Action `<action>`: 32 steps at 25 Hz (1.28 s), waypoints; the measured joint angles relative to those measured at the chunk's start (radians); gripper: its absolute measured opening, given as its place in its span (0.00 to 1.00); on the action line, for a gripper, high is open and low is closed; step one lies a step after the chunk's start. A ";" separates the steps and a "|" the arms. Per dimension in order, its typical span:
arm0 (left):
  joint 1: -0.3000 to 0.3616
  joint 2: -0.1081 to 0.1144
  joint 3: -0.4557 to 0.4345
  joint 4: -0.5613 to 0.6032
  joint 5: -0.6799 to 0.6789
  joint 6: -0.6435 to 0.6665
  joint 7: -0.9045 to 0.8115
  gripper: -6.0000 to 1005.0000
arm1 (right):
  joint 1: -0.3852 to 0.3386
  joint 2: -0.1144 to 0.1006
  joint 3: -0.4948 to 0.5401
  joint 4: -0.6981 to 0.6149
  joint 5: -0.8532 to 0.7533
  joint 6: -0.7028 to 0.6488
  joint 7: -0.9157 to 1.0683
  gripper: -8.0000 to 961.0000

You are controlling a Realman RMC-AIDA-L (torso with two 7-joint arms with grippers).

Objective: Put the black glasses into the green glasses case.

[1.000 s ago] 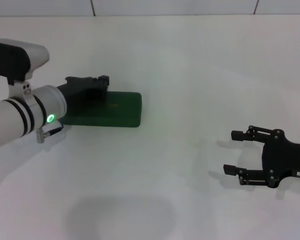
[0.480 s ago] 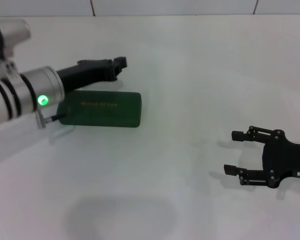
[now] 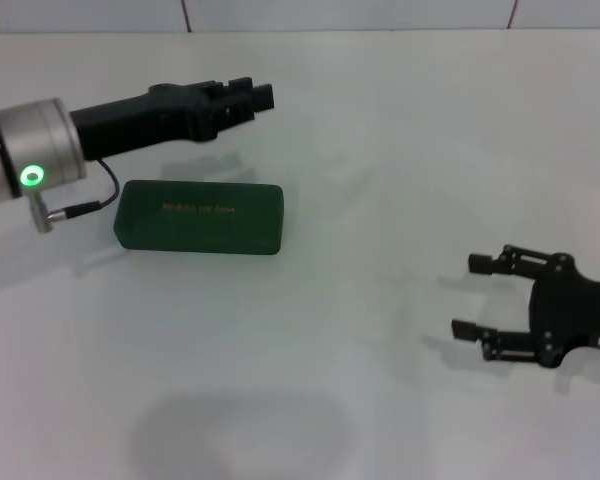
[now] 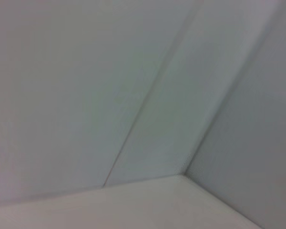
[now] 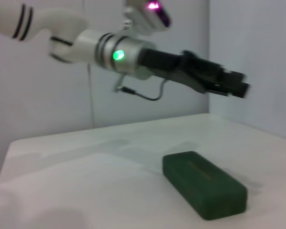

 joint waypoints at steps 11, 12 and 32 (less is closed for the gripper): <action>0.146 -0.002 -0.046 0.077 0.168 0.182 0.330 0.53 | 0.001 -0.006 0.108 -0.004 0.002 -0.030 -0.008 0.82; 0.171 -0.002 -0.048 0.102 0.186 0.186 0.329 0.58 | 0.003 -0.010 0.108 -0.010 0.002 -0.038 -0.009 0.82; 0.373 -0.012 -0.269 0.170 0.410 0.423 0.297 0.86 | 0.044 -0.040 0.099 -0.018 -0.097 -0.151 -0.003 0.82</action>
